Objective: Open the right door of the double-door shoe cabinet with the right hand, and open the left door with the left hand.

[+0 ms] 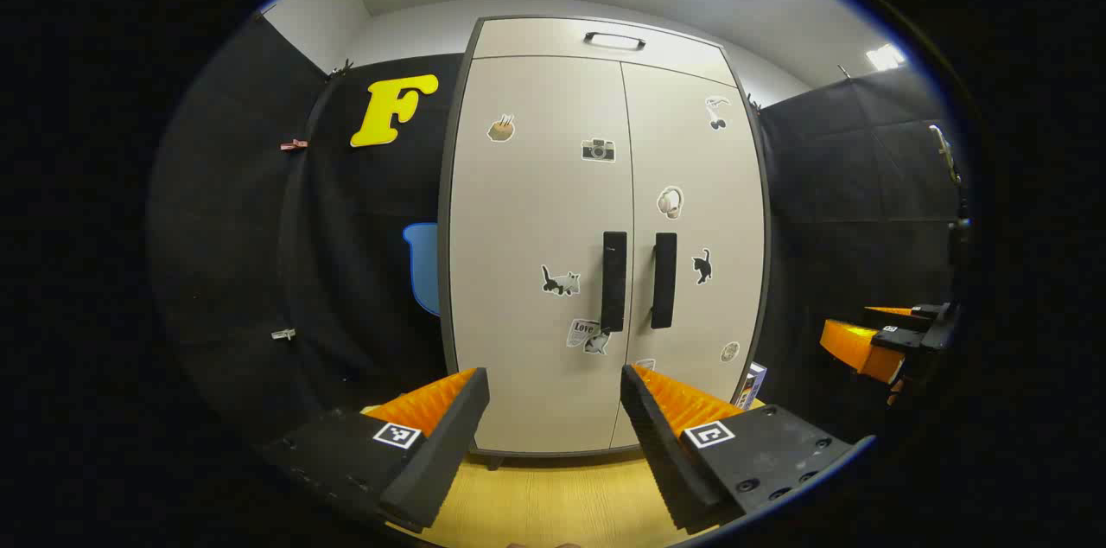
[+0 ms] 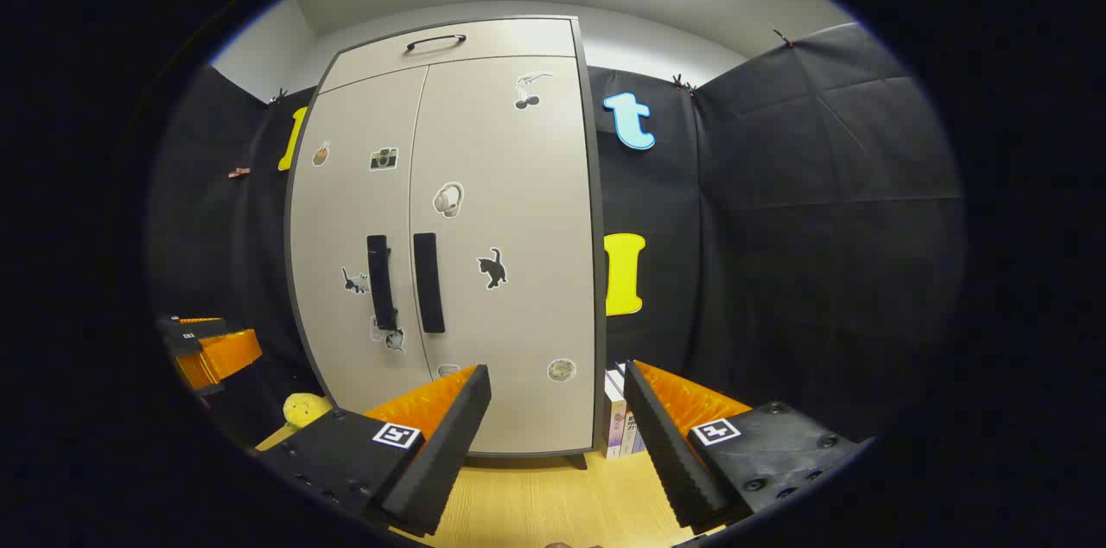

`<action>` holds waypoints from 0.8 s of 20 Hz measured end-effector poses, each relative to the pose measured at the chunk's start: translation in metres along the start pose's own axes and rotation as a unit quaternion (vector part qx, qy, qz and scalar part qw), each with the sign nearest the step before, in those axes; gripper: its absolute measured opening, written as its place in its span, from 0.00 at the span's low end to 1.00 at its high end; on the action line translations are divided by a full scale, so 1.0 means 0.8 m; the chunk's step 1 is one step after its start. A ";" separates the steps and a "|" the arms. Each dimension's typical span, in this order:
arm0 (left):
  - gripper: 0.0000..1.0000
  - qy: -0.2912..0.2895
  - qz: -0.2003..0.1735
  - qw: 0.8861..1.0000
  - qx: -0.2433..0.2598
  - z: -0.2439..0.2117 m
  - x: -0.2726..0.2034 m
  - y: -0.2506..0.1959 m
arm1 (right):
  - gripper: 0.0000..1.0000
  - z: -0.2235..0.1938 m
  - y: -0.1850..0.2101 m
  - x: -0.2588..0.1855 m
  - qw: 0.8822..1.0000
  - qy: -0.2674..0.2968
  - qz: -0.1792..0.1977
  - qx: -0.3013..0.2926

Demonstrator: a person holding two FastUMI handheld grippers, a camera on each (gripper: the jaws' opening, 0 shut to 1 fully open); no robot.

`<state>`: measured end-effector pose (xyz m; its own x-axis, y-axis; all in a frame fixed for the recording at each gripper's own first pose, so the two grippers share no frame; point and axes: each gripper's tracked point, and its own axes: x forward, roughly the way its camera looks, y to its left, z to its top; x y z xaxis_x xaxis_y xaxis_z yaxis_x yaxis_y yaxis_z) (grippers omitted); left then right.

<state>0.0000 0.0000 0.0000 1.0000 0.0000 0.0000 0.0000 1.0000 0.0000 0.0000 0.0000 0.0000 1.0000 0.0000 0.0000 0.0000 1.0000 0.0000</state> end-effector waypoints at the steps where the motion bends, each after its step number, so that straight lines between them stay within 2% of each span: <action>1: 0.95 0.000 0.000 1.000 0.001 -0.001 -0.002 0.001 | 0.98 0.000 0.000 -0.002 1.000 0.000 0.000 -0.001; 2: 0.95 -0.001 -0.001 1.000 0.001 -0.001 -0.002 0.000 | 1.00 0.000 0.001 -0.003 1.000 0.000 0.001 -0.003; 3: 0.95 0.000 -0.003 1.000 0.000 -0.002 -0.003 -0.001 | 0.98 0.000 0.001 -0.005 1.000 0.001 0.002 -0.004; 12: 0.95 0.013 -0.018 1.000 0.006 -0.012 -0.018 0.004 | 0.98 -0.001 0.015 -0.023 1.000 0.005 -0.002 -0.003; 16: 0.95 0.016 -0.035 0.999 0.002 -0.025 -0.026 0.008 | 0.98 -0.018 0.027 -0.039 1.000 0.014 -0.008 0.005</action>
<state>-0.0208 0.0061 -0.0200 0.9971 -0.0693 -0.0324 0.0694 0.9976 0.0030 -0.0316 0.0219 -0.0145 0.9995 -0.0161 -0.0281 0.0164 0.9998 0.0103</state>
